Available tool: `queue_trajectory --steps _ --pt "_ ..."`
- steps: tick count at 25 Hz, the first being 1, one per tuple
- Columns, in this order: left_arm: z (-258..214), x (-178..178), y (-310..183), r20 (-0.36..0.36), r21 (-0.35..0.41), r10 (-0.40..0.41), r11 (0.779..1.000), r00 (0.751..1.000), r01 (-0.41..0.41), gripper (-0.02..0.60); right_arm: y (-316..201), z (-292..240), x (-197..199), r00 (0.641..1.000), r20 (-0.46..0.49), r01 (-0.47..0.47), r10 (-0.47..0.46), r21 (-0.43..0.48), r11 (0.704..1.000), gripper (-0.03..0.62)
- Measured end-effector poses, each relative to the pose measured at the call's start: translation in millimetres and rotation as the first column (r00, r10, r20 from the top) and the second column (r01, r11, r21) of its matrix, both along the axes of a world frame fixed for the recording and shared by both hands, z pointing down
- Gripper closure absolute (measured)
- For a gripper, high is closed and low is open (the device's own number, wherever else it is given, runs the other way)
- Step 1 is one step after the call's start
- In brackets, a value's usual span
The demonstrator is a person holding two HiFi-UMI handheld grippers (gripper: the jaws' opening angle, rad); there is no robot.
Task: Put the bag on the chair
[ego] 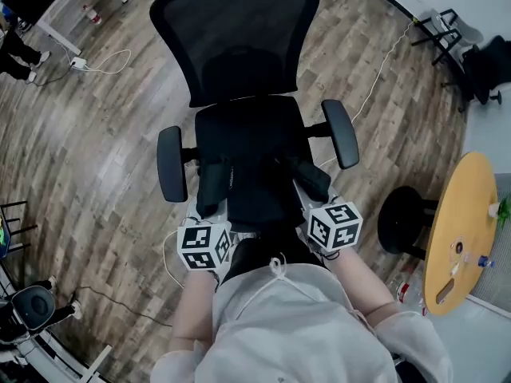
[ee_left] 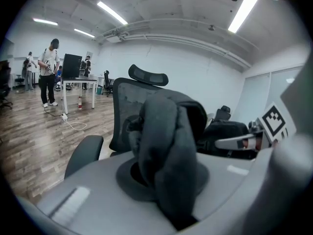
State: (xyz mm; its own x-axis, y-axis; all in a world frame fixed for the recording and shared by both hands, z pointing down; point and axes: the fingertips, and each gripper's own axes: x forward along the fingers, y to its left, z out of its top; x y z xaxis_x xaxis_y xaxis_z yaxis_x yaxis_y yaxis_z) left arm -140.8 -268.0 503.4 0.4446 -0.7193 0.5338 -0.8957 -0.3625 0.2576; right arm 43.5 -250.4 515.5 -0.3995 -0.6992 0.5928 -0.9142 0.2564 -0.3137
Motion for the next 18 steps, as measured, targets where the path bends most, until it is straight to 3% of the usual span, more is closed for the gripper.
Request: queue_trajectory --steps 7,18 --pt "64.7 5.1 -78.2 0.033 -0.072 -0.038 0.997 0.999 0.040 0.554 -88.3 53.3 5.6 0.998 -0.002 0.064 -0.064 -0.049 0.997 0.563" --pt "187.3 6.8 -171.2 0.091 -0.170 -0.053 0.983 0.994 0.068 0.552 -191.0 166.7 10.8 0.996 -0.049 0.073 -0.078 -0.093 0.993 0.563"
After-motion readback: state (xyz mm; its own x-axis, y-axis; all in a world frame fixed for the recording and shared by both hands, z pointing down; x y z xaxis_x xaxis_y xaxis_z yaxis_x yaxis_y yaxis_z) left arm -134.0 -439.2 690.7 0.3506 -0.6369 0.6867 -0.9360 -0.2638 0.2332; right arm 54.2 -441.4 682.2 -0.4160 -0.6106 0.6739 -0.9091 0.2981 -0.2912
